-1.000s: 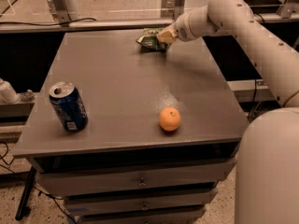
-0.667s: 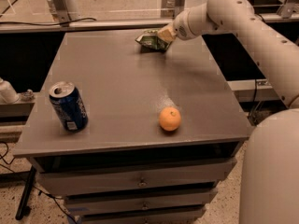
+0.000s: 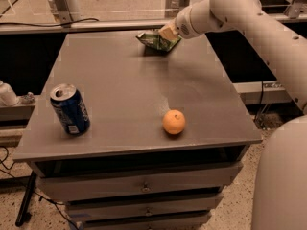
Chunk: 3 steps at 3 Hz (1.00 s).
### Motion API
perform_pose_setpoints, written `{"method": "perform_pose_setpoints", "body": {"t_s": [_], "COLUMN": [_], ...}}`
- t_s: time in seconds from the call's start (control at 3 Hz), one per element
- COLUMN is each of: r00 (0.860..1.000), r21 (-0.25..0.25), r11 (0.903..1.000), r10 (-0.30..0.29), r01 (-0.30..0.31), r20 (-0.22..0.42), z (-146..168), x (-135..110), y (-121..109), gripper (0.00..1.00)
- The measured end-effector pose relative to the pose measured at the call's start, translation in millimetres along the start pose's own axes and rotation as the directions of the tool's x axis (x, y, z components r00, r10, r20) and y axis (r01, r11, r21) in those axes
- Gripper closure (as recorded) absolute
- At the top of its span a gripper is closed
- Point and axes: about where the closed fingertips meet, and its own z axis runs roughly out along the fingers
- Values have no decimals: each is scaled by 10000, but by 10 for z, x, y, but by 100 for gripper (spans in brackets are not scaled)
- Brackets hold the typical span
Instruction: Move green jalapeno chip bag near pepsi can
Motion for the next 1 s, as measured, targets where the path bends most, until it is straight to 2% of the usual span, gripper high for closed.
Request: {"method": "perform_pose_setpoints", "body": {"t_s": [0.33, 0.67, 1.0], "r00": [9990, 9952, 9933], "r21": [-592, -1610, -2343], "r11": [9982, 9861, 9709], "r10": [-52, -254, -241], "r01": [77, 405, 502], "r20": [434, 945, 1130], "z": [-124, -217, -371], "x": [-198, -408, -453], "y": [228, 679, 1017], "gripper": [100, 100, 100]}}
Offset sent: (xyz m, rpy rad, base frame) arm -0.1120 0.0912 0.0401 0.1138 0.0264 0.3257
